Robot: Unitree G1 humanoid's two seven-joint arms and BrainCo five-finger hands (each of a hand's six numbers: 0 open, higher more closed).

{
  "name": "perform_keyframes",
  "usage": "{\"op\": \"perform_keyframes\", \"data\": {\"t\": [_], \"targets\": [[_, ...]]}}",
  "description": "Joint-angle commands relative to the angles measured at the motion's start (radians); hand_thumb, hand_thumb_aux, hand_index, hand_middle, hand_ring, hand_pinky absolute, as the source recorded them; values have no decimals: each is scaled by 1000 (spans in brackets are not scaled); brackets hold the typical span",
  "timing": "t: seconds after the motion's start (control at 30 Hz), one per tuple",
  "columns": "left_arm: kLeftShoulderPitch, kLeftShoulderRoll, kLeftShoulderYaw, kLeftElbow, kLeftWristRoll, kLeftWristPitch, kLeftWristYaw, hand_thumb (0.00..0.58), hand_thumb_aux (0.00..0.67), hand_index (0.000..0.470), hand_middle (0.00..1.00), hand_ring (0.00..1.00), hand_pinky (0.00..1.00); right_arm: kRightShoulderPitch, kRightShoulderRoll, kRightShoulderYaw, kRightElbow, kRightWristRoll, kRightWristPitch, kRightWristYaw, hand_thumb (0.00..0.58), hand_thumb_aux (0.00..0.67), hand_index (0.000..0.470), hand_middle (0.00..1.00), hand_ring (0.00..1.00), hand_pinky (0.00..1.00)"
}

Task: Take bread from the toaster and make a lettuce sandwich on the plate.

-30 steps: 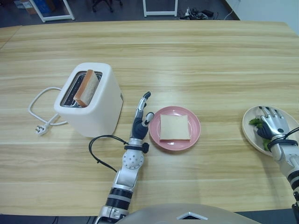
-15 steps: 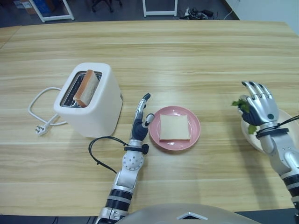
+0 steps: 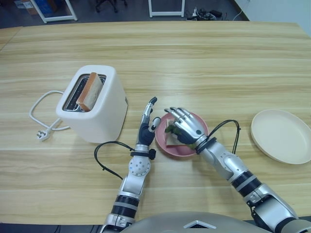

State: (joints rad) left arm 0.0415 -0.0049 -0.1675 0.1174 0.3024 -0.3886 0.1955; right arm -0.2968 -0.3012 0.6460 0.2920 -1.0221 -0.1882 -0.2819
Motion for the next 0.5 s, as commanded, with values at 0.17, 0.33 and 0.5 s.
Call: {"op": "perform_keyframes", "data": {"t": [0.17, 0.33, 0.5], "targets": [[4, -6, -2, 7, 1, 9, 1, 0, 0, 0, 0, 0, 0, -7, -19, 3, 17, -11, 3, -9, 36, 21, 15, 0, 0, 0], [10, -5, -1, 3, 3, 9, 1, 0, 0, 0, 0, 0, 0, 17, -49, -23, -65, -4, 17, -5, 0, 0, 0, 0, 0, 0], [14, -4, -2, 0, 5, 9, 0, 0, 0, 0, 0, 0, 0, 58, -96, -85, -174, 34, 19, 22, 0, 0, 0, 0, 0, 0]]}}
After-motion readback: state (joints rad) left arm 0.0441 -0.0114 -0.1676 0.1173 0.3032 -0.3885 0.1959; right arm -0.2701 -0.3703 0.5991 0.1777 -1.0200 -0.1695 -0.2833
